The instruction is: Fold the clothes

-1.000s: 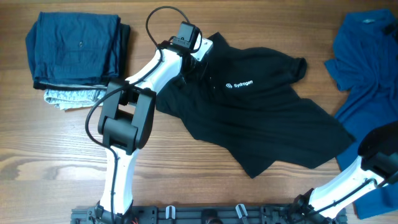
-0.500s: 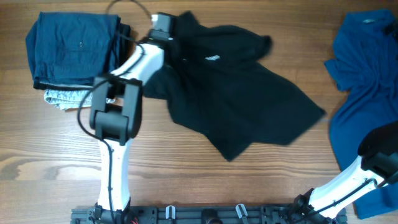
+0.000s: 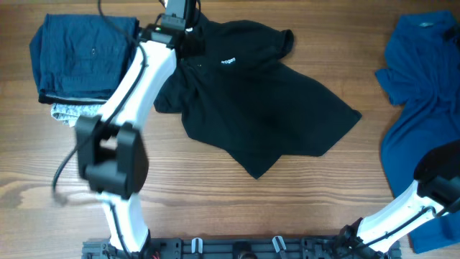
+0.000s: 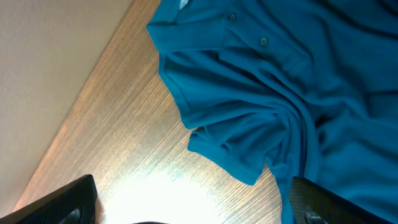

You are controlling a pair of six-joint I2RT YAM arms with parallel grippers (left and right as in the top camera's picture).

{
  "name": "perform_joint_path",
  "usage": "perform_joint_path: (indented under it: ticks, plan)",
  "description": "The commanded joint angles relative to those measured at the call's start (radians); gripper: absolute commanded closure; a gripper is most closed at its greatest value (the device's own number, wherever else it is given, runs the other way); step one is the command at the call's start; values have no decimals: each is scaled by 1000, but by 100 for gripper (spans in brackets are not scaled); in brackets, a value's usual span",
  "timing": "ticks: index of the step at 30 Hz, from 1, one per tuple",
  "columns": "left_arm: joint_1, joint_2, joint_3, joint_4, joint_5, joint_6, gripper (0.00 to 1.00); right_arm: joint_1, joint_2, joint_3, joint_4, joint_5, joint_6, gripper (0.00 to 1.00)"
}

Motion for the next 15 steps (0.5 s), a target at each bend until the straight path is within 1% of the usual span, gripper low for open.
perform_joint_path:
  ticks: [1,2,4,6,7,9,13,14,15]
  plan:
    - [10,-118,14,-145,10,-39,60,0,11,-1,2,-9,7,0]
    - [11,-129,14,-189,14,-58,60,0,11,-1,2,-9,7,0]
    - [19,-135,14,-281,68,-75,57,0,11,-1,2,-9,7,1]
    - [28,-135,14,-324,107,-75,54,0,11,-1,2,-9,7,1]
    - [36,-135,14,-350,129,-74,48,0,11,-1,2,-9,7,0]
    - [48,-135,14,-382,133,-74,43,0,11,-1,-10,-24,9,0]
    - [53,-135,14,-399,133,-75,37,8,11,-1,-179,-144,0,0]
    - [53,-134,14,-398,132,-75,36,21,11,-1,-246,-130,-6,0]
    - [53,-130,14,-395,132,-75,36,43,11,-3,-313,-63,-8,0]
